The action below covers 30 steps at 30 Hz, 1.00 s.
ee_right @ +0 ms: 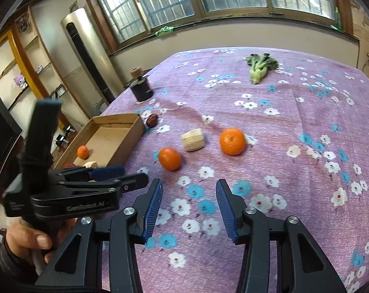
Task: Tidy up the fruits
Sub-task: 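Move both tools back toward the remaining oranges on the cloth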
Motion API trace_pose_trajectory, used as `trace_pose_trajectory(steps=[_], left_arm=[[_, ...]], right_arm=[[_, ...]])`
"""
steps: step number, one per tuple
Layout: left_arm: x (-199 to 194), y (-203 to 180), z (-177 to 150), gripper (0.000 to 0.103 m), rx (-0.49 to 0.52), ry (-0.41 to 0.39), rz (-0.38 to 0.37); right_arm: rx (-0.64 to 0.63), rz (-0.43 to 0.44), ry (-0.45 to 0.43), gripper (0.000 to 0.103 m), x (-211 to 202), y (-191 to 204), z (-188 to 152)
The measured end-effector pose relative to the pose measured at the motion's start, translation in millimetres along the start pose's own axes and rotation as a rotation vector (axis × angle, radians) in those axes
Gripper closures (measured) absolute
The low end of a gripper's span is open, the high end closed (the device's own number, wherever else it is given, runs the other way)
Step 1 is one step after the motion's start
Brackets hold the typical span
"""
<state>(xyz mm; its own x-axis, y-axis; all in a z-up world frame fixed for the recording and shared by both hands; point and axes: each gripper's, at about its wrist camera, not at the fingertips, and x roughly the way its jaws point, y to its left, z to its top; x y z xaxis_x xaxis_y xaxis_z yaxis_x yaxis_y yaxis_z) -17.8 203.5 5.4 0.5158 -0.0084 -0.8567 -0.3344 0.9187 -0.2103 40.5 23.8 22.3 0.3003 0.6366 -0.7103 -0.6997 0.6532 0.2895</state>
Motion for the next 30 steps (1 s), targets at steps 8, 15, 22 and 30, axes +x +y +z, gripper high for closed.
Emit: trace_pose_trajectory(steps=[8,15,22,30], left_arm=[[6.1,17.5,14.7,0.076,-0.009,0.005,0.005],[22.5,23.3,41.7,0.099,0.034,0.003,0.120],[27.0,28.1,52.1,0.102,0.059,0.026,0.094],[54.5,5.4,87.0,0.086,0.128,0.032,0.259]], right_arm=[[0.010,-0.036,-0.011,0.056,10.5,-19.4,13.8],[0.010,-0.057,0.008,0.056,36.0,-34.0,28.4],[-0.033,-0.081,0.017,0.056,55.1,-36.0,39.3],[-0.048,-0.088,0.048,0.057,79.5,-39.8,46.9]])
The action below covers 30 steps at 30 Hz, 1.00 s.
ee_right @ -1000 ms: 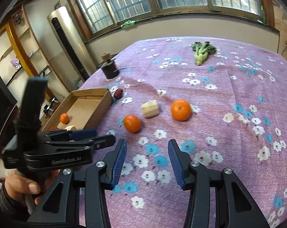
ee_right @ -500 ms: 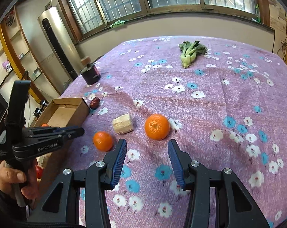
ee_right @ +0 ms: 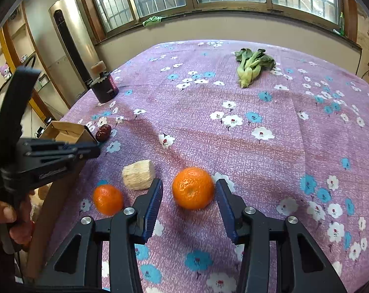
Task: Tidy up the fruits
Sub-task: 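Move both tools back toward the remaining oranges on the cloth, then grasp an orange with the right tool while the left tool grasps a red date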
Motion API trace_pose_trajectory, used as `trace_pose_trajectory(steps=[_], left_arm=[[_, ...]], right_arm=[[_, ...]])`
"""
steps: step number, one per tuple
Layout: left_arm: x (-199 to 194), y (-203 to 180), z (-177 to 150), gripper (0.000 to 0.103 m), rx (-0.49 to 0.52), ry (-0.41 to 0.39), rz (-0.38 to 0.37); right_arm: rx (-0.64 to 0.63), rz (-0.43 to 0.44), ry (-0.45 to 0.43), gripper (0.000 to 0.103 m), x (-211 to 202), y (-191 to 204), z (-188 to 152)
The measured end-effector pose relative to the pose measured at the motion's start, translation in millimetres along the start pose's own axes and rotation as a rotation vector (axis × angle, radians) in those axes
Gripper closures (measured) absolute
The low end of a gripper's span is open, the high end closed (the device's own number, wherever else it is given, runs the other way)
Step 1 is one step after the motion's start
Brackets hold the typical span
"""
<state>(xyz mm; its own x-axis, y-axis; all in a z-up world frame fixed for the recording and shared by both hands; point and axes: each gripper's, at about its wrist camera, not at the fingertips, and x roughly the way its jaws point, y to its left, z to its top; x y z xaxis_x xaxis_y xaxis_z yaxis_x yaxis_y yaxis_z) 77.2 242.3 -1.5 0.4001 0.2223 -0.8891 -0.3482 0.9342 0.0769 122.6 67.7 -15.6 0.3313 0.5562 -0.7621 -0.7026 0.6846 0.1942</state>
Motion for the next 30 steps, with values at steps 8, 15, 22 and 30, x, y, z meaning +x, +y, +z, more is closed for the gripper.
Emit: trace_pose_trajectory(steps=[8,15,22,30], left_arm=[[25.7,-14.8,31.9,0.051,0.036,-0.011,0.136],[28.4,-6.7,36.0,0.102,0.022,0.009,-0.076],[6.0,3.4,30.3,0.103,-0.014,-0.034,-0.241],[-26.3,12.6,17.2,0.103,-0.082,-0.069,-0.323]], right_arm=[[0.004,0.011,0.014,0.057,11.9,-3.4,0.7],[0.001,0.002,0.011,0.067,13.1,-3.7,3.2],[0.015,0.029,-0.009,0.067,-1.5,-0.7,-0.3],[0.034,0.070,-0.039,0.067,-25.0,6.6,-6.4]])
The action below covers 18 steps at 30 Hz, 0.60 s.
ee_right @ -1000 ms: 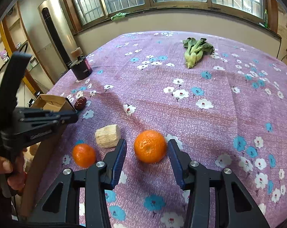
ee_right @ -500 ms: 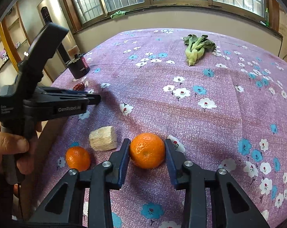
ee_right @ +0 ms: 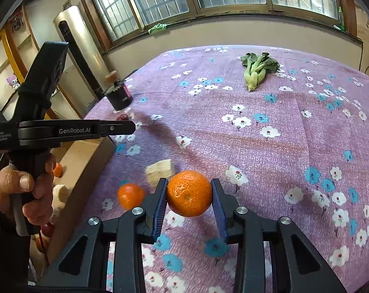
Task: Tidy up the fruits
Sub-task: 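Grasp an orange with the right tool while the left tool grasps a red date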
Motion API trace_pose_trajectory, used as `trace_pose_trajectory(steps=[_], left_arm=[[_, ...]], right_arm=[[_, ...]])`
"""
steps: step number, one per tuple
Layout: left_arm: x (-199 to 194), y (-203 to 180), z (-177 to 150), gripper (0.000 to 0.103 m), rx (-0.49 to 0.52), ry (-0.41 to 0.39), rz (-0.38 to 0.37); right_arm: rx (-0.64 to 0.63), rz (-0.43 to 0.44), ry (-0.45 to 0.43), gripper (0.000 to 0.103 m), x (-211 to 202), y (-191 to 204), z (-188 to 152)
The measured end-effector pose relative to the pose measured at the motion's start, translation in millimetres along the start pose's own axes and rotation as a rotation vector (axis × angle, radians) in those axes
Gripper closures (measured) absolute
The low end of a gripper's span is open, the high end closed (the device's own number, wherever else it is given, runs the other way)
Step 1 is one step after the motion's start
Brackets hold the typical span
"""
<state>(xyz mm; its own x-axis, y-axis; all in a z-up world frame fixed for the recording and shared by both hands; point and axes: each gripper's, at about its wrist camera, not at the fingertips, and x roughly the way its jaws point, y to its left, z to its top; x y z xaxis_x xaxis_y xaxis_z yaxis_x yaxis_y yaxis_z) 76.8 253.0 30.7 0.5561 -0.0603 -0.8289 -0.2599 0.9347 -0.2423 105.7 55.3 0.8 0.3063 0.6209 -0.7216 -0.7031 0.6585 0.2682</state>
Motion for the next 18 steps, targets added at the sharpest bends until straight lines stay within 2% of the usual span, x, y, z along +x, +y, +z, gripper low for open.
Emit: trace_pose_trajectory(steps=[6,9,15,18], left_arm=[[-32.1,-0.1,-22.8,0.103,-0.028,-0.045,-0.028],[-47.6,-3.1,-35.9,0.103,-0.022,-0.076,-0.007],[-76.9,-2.7,-65.5,0.103,-0.031,-0.116,-0.016],[-83.1,2.6,-67.1,0.103,-0.031,-0.125,0.001]], right_arm=[[0.014,0.034,-0.031,0.067,-21.9,8.8,-5.2],[0.012,0.050,-0.048,0.067,-32.6,17.8,-9.4],[-0.016,0.074,-0.056,0.067,-43.9,37.6,-19.0],[-0.029,0.081,-0.054,0.067,-46.8,46.8,-24.2]])
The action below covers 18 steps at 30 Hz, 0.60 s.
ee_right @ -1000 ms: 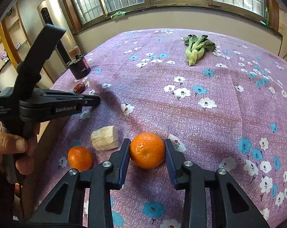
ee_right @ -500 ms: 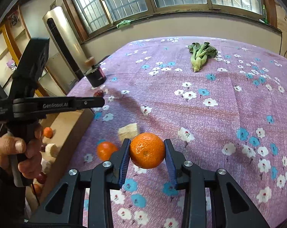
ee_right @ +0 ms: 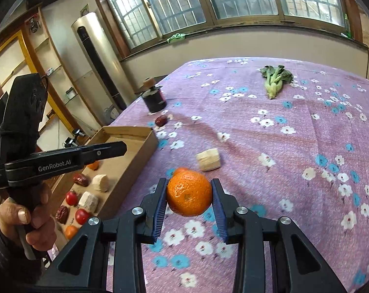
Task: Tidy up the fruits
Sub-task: 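Grasp an orange with the right tool while the left tool grasps a red date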
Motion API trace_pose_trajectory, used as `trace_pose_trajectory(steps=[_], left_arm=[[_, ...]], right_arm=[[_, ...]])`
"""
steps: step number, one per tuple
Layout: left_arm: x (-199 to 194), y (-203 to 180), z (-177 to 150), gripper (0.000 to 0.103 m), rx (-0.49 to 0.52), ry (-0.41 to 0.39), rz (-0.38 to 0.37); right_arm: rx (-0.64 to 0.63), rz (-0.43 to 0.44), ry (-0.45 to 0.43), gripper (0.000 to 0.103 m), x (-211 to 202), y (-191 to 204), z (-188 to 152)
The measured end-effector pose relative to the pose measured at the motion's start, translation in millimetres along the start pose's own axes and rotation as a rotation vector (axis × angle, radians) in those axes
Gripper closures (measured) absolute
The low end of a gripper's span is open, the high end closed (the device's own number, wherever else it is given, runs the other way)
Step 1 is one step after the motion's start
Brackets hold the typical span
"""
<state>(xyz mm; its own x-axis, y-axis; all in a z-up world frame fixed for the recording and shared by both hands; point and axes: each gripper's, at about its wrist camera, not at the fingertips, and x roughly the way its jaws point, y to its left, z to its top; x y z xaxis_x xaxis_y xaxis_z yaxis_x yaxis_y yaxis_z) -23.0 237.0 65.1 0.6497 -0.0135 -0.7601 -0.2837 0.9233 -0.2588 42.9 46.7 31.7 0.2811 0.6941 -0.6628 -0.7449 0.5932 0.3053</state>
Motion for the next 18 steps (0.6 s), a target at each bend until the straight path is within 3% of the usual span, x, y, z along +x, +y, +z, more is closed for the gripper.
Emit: trace_pose_trajectory(steps=[3,5,6,7,10,12,15,18], left_arm=[[4.0,0.5,17.1,0.102,0.057,0.003,0.063],[17.2,2.4,35.3,0.076,0.093,0.004,0.174],[27.3,4.9,46.0,0.038,0.107,-0.001,0.233],[39.0,9.7,56.3,0.021,0.111,-0.004,0.273],[76.1,25.7,75.5,0.021,0.087,0.068,0.281],[99.3,34.3,80.3,0.023,0.087,0.107,0.338],[129.8,52.2,82.1,0.042,0.044,0.187,0.351],[147.6,68.4,82.8,0.050,-0.009,0.225,0.341]], right_arm=[[-0.002,0.003,0.001,0.067,-2.1,4.7,-3.4],[0.000,0.007,0.002,0.067,-3.7,6.8,-5.3],[0.003,0.010,0.004,0.067,-4.1,7.7,-6.4],[0.005,0.014,0.007,0.067,-3.8,8.1,-7.2],[0.007,0.017,0.016,0.067,-2.6,7.3,-10.4],[0.013,0.012,0.023,0.067,-1.1,3.6,-12.5],[0.024,0.004,0.031,0.067,0.0,-3.7,-14.7],[0.031,-0.005,0.035,0.067,-0.2,-10.1,-15.3]])
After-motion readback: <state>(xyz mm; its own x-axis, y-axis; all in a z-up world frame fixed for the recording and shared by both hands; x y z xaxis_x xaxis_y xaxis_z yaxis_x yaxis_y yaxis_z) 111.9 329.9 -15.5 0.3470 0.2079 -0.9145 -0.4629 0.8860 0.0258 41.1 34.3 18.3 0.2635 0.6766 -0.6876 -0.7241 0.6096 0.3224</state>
